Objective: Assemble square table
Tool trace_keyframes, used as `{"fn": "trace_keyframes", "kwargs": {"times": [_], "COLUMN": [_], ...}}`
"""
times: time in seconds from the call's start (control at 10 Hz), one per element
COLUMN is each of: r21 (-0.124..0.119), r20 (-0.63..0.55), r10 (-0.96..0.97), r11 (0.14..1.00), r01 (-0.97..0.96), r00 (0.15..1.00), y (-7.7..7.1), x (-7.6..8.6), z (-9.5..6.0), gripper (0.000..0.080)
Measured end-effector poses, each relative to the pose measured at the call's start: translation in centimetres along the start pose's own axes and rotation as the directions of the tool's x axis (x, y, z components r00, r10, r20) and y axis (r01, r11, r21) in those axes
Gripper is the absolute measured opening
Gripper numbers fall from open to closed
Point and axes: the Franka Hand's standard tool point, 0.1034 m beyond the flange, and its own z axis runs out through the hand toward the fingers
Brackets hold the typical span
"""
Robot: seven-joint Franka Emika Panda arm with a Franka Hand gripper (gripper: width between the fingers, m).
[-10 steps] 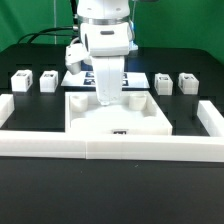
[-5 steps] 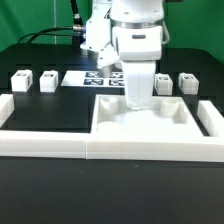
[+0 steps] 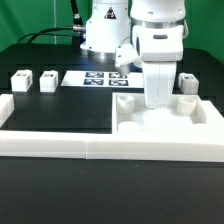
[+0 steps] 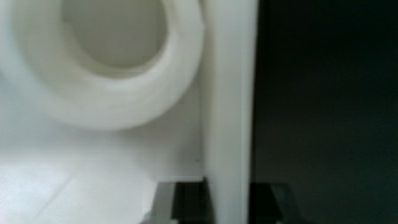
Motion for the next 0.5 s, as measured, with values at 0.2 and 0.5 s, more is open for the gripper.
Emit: {"fn": "trace_keyframes", "kwargs": {"times": [0.2, 0.5], "r21": [-0.012, -0.012], "r20": [-0.004, -0.004], "r10": [0.002, 0.004], "r11": [1.000, 1.000], "r01": [-0.002, -0.004], "r00": [1.000, 1.000], "y": [-0.01, -0.01], "x": [-0.06, -0.11], "z": [0.10, 0.14], "gripper": [0.0067, 0.0446]}}
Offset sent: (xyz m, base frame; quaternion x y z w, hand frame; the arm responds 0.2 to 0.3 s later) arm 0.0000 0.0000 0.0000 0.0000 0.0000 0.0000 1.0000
